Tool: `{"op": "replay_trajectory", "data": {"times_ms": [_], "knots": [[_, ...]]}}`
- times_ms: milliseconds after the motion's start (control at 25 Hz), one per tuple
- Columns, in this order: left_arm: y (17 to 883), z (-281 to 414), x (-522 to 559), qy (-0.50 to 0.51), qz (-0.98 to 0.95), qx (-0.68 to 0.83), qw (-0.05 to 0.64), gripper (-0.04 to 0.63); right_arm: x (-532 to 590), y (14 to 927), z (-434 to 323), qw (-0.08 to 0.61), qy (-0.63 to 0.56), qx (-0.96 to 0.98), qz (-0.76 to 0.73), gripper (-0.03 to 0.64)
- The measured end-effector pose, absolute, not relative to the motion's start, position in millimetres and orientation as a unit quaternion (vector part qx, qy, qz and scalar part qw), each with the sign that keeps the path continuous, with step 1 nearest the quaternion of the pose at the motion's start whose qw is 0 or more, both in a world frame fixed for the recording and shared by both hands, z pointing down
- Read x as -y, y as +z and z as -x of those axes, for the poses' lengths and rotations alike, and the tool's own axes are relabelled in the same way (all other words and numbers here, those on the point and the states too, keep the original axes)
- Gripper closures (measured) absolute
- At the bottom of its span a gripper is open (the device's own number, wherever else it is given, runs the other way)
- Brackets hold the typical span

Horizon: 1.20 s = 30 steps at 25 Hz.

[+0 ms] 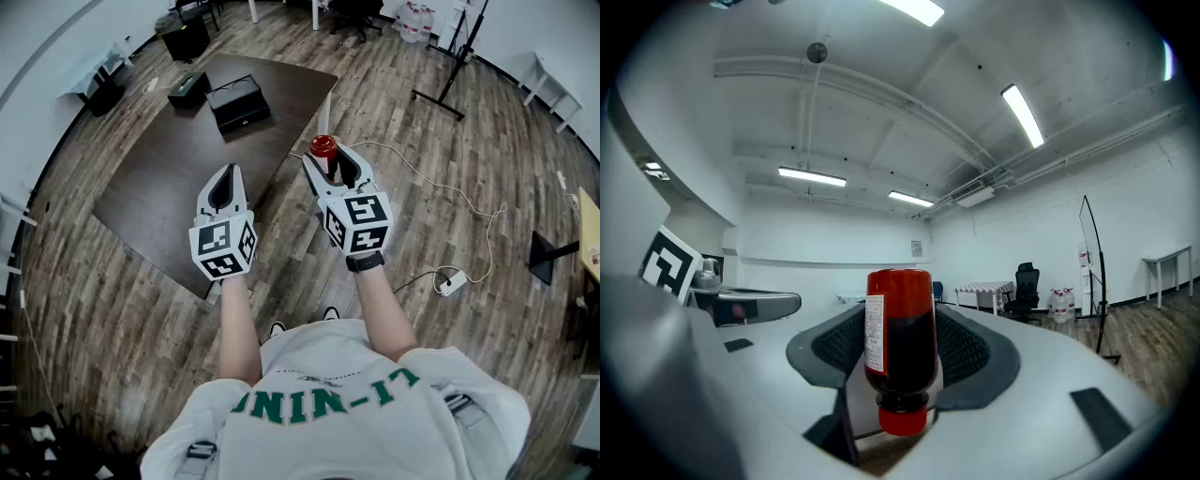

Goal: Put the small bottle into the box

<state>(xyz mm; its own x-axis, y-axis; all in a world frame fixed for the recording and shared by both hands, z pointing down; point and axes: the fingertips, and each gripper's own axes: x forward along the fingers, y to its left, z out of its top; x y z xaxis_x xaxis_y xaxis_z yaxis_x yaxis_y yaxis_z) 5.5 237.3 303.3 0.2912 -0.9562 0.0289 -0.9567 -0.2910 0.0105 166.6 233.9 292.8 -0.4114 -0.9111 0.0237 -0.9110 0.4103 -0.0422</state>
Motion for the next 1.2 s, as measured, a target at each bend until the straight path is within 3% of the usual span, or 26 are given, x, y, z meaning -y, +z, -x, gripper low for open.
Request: {"op": "replay_trajectory", "data": {"times_ms": [520,800,1200], "knots": [[328.1,-56.3,-223.1,0.025,-0.79,0.612,0.032,0.582,-212.0,324.0,-210.1,0.012,-0.069,-0.85,0.522,0.383],[342.8,-37.6,-154.9,0.022,-0.786,0.616,0.039,0.581,-149.4,342.3,-179.0,-0.006,-0.076,-0.861,0.503,0.383],[324.4,27.4,30.4,0.019,-0.788,0.615,0.017,0.581,24.5,330.6,-91.3,-0.015,-0.099,-0.881,0.462,0.38]]}}
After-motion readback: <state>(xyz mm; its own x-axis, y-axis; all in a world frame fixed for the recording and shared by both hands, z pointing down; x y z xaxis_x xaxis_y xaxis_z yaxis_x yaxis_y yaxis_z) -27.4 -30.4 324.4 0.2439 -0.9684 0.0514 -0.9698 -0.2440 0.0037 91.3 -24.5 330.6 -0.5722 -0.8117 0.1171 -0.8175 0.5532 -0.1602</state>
